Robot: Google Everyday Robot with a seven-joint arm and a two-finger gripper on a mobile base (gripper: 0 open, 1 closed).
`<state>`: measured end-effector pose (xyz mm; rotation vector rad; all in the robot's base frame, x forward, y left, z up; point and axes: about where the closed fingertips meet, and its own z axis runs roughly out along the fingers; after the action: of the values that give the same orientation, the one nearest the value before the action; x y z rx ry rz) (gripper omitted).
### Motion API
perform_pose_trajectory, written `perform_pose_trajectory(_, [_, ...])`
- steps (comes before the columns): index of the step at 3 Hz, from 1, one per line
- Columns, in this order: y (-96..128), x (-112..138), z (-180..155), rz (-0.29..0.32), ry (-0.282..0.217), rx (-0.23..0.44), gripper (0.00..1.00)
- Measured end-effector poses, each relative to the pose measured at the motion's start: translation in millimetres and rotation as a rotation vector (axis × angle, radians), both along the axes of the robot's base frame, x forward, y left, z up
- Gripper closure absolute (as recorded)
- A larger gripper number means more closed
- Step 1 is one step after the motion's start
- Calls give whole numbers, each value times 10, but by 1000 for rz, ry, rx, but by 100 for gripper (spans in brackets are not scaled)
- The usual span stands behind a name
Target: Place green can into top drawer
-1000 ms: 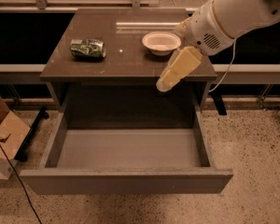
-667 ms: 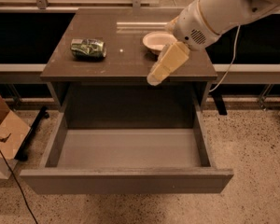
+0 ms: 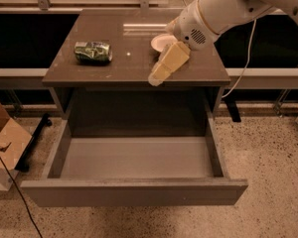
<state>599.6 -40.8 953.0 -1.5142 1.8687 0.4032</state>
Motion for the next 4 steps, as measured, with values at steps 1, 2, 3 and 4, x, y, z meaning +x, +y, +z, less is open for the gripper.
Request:
perform_pose_trajectory(1, [17,83,-106,-42,0,-10,0])
perform_pose_trajectory(2, [124,318,-263,-54,1,4,0])
perform_pose_trajectory(3, [226,584,-414,-56,2,40,0])
perform_pose_trajectory(4, [513,1112,-707,-25,16,104,0])
